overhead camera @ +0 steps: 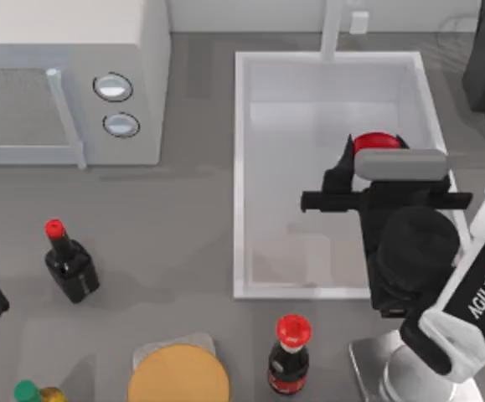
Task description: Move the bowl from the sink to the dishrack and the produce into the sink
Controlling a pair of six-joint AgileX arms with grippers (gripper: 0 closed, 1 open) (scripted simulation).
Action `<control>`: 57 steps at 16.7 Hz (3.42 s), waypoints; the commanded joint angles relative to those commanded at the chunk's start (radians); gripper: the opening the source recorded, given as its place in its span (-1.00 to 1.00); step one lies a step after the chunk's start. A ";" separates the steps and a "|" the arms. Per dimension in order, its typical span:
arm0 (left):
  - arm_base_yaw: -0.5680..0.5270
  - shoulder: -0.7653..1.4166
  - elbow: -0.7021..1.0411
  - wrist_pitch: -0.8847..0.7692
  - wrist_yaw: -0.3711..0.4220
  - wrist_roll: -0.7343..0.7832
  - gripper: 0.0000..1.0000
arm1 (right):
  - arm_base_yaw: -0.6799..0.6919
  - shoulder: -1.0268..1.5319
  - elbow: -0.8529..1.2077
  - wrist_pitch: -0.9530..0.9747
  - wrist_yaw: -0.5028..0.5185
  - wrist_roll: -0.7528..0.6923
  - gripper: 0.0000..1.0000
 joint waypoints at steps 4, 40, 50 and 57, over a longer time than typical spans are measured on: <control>0.000 0.000 0.000 0.000 0.000 0.000 1.00 | -0.002 0.054 -0.012 0.055 -0.001 0.000 -1.00; 0.000 0.000 0.000 0.000 0.000 0.000 1.00 | -0.216 -0.521 -0.361 -0.420 -0.302 0.031 1.00; 0.000 0.000 0.000 0.000 0.000 0.000 1.00 | -0.533 -1.708 -0.645 -1.206 -0.619 0.019 1.00; 0.000 0.000 0.000 0.000 0.000 0.000 1.00 | -0.643 -2.146 -0.629 -1.531 -0.684 -0.013 1.00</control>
